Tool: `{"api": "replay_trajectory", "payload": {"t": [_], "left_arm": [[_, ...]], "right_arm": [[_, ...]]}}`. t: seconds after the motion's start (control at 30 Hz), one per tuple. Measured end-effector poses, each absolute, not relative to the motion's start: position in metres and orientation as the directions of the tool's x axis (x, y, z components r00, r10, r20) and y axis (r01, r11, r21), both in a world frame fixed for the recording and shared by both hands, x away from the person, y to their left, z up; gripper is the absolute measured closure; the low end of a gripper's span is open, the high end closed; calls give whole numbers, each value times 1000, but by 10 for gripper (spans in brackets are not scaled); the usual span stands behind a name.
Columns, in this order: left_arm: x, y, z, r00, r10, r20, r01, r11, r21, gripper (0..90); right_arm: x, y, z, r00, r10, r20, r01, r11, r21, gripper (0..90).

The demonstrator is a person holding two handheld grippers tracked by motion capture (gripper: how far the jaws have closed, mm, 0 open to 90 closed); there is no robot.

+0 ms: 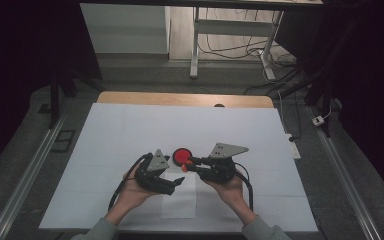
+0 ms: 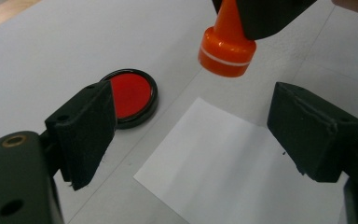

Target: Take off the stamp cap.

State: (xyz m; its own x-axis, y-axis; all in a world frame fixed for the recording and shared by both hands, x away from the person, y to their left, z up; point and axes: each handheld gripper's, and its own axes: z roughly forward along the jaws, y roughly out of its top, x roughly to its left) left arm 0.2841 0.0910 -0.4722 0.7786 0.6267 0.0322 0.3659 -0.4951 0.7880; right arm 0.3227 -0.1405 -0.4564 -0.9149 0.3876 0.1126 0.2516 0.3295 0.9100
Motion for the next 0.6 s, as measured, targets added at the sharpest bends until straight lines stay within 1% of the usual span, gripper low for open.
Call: {"api": "replay_trajectory", "payload": {"t": [0.3,0.6], "left_arm": [[288,82,-472,789,613,38,354,-506,786,167],[289,72,-472,800,598,55,335,-521,785,192]], "right_arm": [[323,-140,-458,-914,389,115,255,329,909,727],[323,-140,-458,-915,388,114,253,328,910,727]]}}
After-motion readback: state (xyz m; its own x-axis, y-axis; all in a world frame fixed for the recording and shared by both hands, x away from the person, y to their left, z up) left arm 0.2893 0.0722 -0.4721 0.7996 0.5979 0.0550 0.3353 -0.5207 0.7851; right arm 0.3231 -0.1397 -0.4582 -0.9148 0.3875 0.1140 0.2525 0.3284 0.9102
